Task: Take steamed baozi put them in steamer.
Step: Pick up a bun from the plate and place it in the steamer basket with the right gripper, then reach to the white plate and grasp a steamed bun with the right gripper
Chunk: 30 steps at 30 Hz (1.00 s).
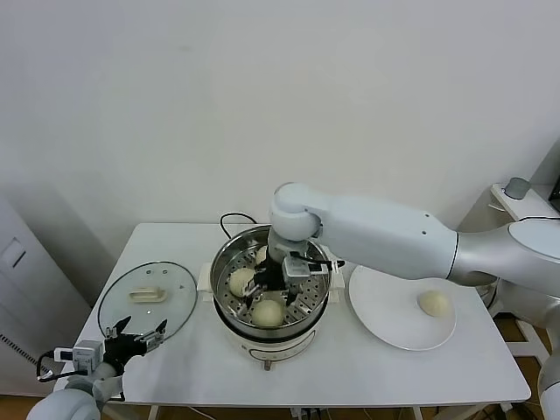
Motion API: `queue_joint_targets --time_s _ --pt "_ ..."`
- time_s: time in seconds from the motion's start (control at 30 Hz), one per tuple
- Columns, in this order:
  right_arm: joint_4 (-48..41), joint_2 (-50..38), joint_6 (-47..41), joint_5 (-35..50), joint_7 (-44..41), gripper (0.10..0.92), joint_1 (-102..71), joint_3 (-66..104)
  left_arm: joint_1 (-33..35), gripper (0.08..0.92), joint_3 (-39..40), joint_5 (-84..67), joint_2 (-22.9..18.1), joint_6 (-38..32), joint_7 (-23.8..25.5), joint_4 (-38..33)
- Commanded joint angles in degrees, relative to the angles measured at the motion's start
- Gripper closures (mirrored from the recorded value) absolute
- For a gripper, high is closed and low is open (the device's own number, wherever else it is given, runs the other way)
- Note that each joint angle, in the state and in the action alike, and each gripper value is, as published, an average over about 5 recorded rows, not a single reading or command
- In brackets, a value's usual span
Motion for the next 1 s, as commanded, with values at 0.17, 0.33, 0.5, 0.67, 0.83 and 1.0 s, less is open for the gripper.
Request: queue_joint_targets --time_s 0.17,0.33,0.5,0.67,0.83,1.0 --pt "-14.03 -10.01 -16.95 14.91 -5.17 0.203 10.42 1.75 0.01 0.177 0.19 0.04 0.25 0.21 0.02 -0.44" --pt "-15.88 -17.41 -22.70 18.82 -6.37 0.203 11.68 -2.63 0.01 0.177 0.21 0.05 0.31 0.24 0.02 -0.50" --pt "-16.38 -25.00 -26.05 18.68 -7.25 0.203 10.09 -5.49 -0.02 0.177 0.15 0.06 0.45 0.46 -0.02 -0.72" --pt "-17.38 -29.83 -27.33 17.08 -7.40 0.203 6.52 -5.40 -0.15 0.177 0.17 0.08 0.59 0.61 -0.07 -0.71" --pt "-20.84 -31.47 -25.70 13.34 -6.84 0.203 0.82 -2.04 -0.28 0.177 0.24 0.17 0.41 0.76 -0.10 -0.81" --pt "-25.73 -30.48 -22.58 7.86 -6.02 0.203 -7.64 4.63 -0.35 0.177 0.27 0.19 0.45 0.90 -0.13 -0.83"
